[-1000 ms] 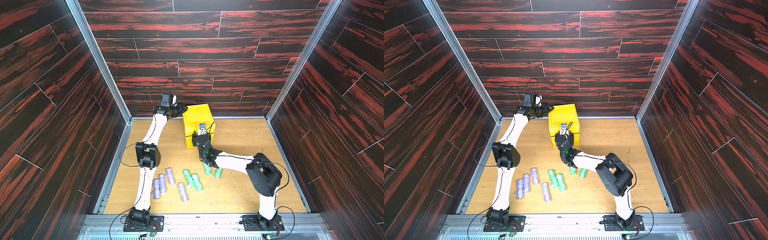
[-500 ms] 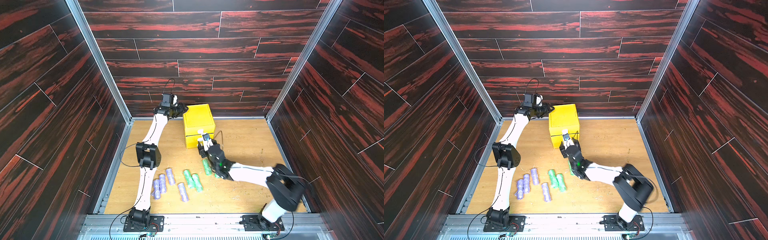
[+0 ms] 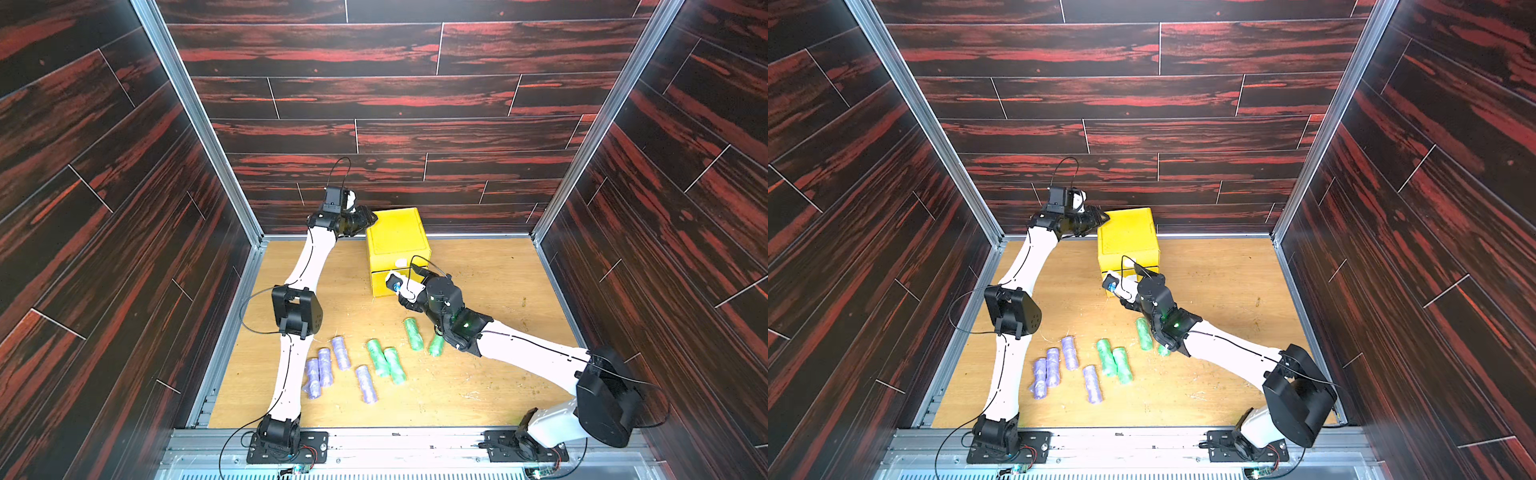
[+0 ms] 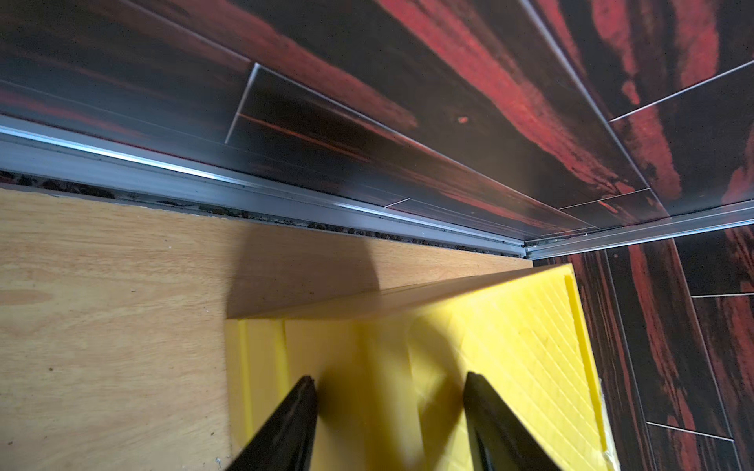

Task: Sort the rolls of trash bags by color and place them into the drawer
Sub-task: Open the drawer in the storage box.

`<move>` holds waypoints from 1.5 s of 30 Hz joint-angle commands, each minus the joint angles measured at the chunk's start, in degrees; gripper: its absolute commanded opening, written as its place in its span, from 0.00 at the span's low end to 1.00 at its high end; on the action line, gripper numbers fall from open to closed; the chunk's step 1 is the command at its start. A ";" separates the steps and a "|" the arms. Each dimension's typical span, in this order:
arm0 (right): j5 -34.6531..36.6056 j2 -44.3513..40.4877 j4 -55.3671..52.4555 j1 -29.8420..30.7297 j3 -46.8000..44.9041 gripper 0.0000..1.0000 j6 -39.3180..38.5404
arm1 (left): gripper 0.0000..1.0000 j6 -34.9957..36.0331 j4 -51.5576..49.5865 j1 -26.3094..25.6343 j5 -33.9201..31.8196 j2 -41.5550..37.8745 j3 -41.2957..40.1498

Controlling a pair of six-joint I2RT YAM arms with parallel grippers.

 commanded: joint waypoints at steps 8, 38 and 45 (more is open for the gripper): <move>-13.81 8.97 -9.27 -7.57 10.30 0.85 -12.51 | 0.61 -0.38 -5.80 -2.86 4.88 -0.13 0.37; -28.99 13.00 -26.96 -9.78 18.15 0.80 -7.64 | 0.61 -0.92 -5.53 -2.65 5.67 0.22 0.42; -28.19 15.36 -29.74 -10.15 19.94 0.80 -6.45 | 0.61 -0.95 -5.63 -2.62 5.75 0.31 0.45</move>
